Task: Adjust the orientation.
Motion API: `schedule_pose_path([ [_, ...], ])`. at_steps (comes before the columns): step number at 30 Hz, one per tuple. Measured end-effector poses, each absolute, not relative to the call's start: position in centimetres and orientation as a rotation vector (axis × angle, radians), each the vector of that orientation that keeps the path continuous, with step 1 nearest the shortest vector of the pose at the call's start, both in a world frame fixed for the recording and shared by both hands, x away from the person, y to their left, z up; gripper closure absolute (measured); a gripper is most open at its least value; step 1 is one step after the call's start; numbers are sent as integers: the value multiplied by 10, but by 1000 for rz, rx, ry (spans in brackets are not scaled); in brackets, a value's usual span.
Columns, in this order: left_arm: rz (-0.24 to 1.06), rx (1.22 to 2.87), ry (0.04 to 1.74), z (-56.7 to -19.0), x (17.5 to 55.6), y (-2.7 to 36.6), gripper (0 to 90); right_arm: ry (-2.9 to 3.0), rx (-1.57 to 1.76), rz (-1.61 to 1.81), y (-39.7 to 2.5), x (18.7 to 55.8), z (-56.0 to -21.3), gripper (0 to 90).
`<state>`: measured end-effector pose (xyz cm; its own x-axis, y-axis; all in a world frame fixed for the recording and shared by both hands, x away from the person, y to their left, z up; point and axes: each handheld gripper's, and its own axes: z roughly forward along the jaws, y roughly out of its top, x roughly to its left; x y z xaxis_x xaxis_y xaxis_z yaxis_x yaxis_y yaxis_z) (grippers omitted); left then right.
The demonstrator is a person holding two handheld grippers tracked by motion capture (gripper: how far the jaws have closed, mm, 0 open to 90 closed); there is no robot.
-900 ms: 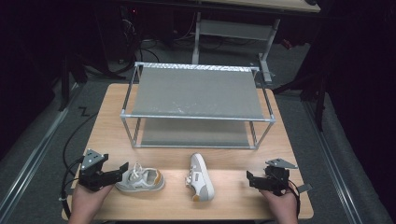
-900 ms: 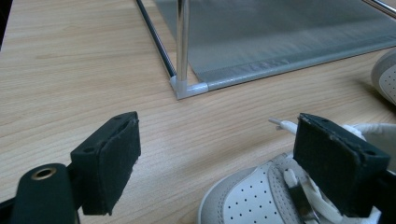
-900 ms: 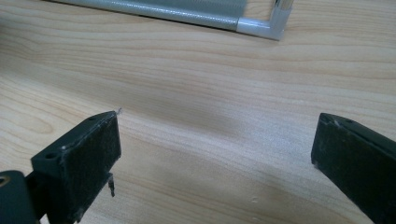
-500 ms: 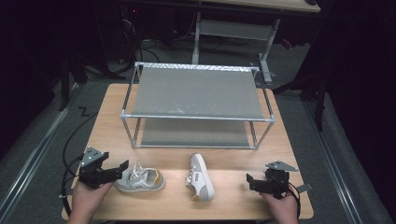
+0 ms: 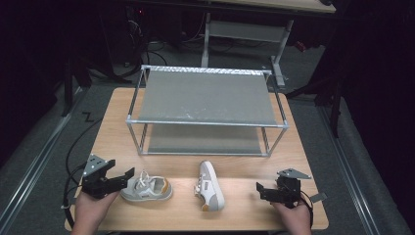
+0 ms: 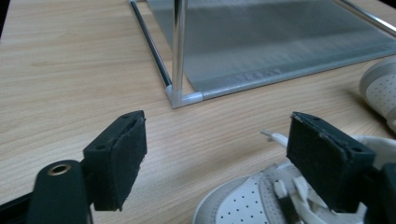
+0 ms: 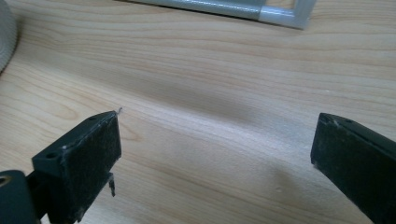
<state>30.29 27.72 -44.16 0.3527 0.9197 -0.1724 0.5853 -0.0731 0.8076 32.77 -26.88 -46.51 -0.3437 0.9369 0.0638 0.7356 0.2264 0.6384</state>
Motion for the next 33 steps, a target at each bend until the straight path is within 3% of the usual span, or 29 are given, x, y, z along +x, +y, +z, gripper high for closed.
schedule_pose_path([
  [7,538,1766,1394,-440,297,268,264,2183,1517,930,-264,328,-460,58],
  [8,602,1769,1401,-439,293,266,356,2178,1528,973,-264,326,-459,63],
  [12,614,1764,1445,-440,284,265,494,2212,1540,993,-264,326,-460,64],
  [14,603,1759,1458,-440,274,264,629,2211,1533,1002,-265,326,-460,83],
  [15,597,1775,1465,-441,265,263,629,2205,1532,1011,-266,326,-459,95],
  [16,605,1797,1474,-441,257,262,714,2192,1528,1024,-266,326,-457,148],
  [17,588,1809,1499,-443,246,261,796,2175,1506,1066,-269,324,-454,257],
  [19,574,1849,1508,-448,239,259,816,2170,1496,1086,-270,323,-453,304],
  [22,500,1924,1553,-462,229,253,886,2171,1449,1155,-270,318,-449,554],
  [24,431,1940,1598,-467,228,250,900,2167,1440,1169,-271,317,-449,604],
  [25,374,1969,1641,-474,231,249,900,2167,1433,1204,-271,315,-447,758],
  [26,374,1969,1641,-474,231,249,900,2167,1433,1204,-271,315,-447,758],
  [28,354,1972,1653,-478,235,250,900,2163,1391,1199,-269,313,-444,900],
  [33,391,1972,1646,-480,243,248,900,2163,1348,1178,-265,312,-443,897],
])
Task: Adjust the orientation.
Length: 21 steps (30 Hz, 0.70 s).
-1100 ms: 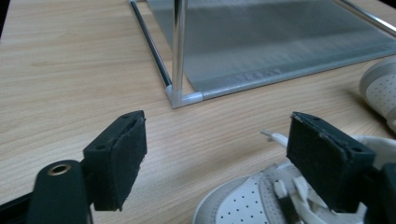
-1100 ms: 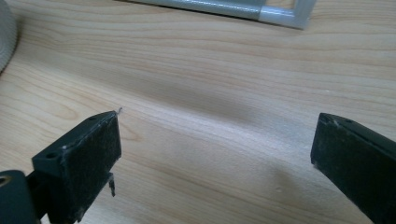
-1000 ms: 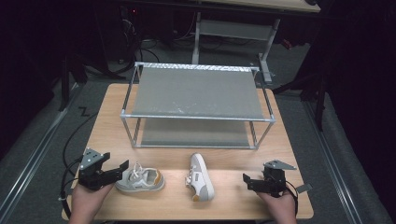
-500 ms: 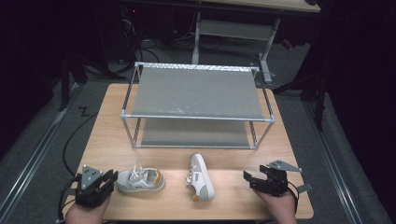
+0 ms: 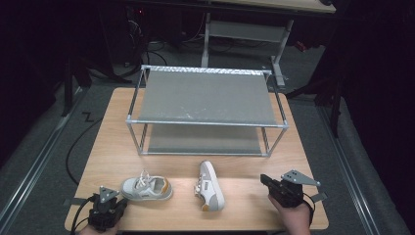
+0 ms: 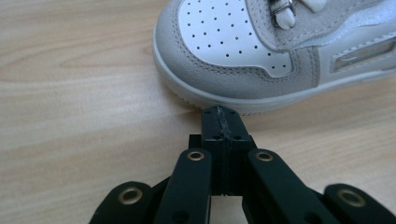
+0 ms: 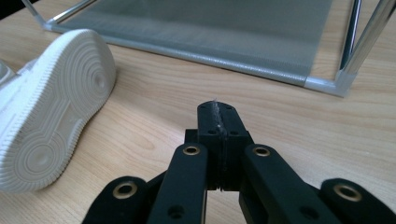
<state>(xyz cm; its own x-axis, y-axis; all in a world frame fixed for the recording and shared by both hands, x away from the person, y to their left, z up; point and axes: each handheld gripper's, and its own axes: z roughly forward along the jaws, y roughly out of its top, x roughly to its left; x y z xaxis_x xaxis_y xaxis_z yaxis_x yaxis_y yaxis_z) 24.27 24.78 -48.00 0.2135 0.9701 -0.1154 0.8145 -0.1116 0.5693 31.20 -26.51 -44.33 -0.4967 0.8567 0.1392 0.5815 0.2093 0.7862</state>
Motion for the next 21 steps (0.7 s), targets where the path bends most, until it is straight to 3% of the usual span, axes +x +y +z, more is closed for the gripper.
schedule_pose_path([
  [12,513,1996,1562,-492,316,245,900,2201,1310,1195,-262,311,-447,900],
  [17,480,1963,1494,-498,341,232,900,2179,1298,1169,-254,310,-447,889],
  [21,378,1992,1358,-499,345,211,900,2163,1245,1113,-238,307,-449,897],
])
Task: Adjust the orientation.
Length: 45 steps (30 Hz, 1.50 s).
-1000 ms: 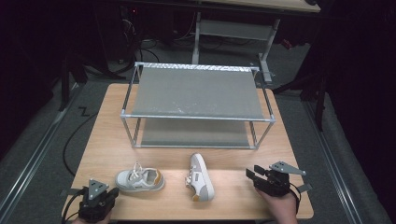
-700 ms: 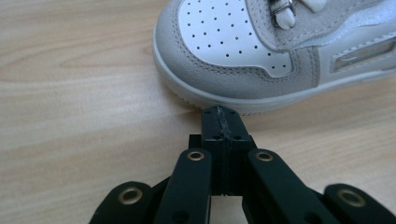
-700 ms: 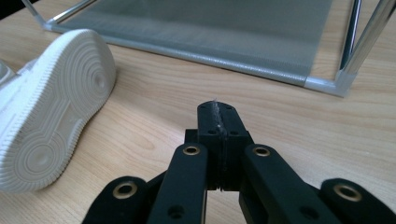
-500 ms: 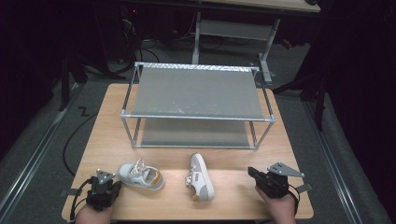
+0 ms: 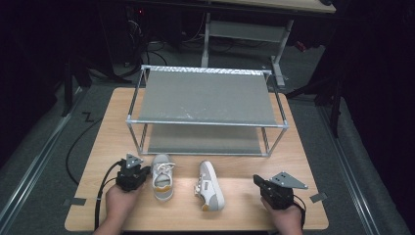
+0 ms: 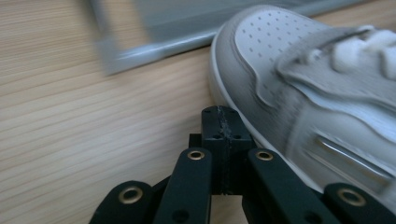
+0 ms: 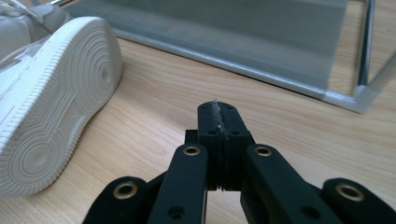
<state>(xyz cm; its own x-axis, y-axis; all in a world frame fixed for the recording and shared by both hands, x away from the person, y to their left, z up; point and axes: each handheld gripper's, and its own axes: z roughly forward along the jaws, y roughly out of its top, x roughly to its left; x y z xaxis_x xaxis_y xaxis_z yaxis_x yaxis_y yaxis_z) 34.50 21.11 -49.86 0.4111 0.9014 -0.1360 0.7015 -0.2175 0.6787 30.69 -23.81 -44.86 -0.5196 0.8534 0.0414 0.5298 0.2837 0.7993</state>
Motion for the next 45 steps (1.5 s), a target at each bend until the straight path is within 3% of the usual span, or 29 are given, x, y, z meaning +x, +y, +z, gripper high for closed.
schedule_pose_path([
  [10,388,1913,1292,-483,332,219,900,2201,1114,1164,-194,304,-438,900],
  [18,402,1896,1326,-484,331,226,900,2326,932,1184,-132,303,-443,900],
  [22,403,1909,1309,-484,331,222,900,2304,966,1177,-141,304,-444,900],
  [31,390,1883,1318,-483,346,217,900,2164,1227,1093,-212,318,-450,900],
  [45,343,1952,1302,-495,348,195,900,2194,1220,1024,-246,297,-449,900],
])
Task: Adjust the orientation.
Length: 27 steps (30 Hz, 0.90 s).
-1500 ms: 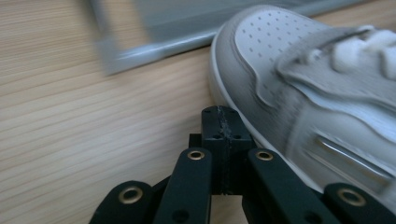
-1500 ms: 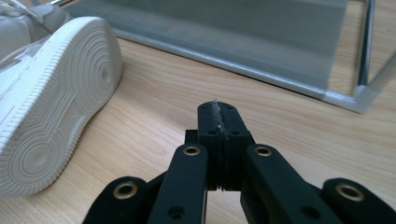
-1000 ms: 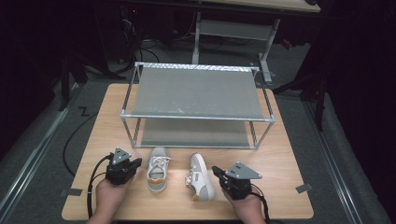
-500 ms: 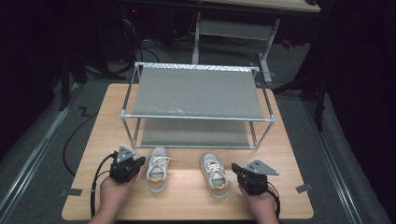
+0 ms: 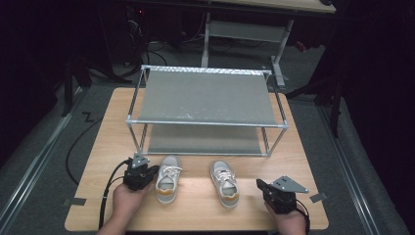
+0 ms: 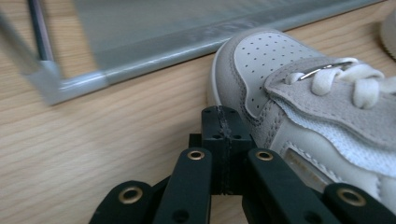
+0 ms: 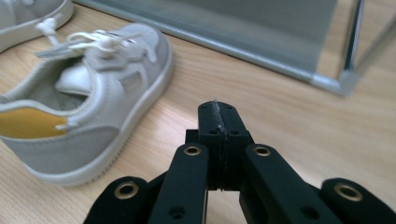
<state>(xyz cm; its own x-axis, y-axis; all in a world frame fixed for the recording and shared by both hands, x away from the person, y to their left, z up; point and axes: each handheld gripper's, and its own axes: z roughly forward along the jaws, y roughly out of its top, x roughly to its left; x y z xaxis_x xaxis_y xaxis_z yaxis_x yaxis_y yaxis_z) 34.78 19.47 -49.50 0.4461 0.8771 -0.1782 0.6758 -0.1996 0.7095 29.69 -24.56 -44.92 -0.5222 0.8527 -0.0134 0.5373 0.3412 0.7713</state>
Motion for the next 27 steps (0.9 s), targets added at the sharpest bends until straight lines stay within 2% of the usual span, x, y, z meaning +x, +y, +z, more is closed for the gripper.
schedule_pose_path([
  [6,334,2008,1225,-490,337,167,900,2159,1247,1078,-250,299,-446,900],
  [15,284,2069,1241,-489,305,181,900,2169,1242,1081,-248,298,-448,900],
  [17,271,2085,1220,-489,300,180,900,2171,1249,1081,-248,298,-448,900],
  [18,306,2139,1168,-488,292,170,900,2175,1248,1084,-247,298,-449,900],
  [27,315,2134,1108,-487,296,137,900,2200,1230,1077,-245,301,-451,900],
])
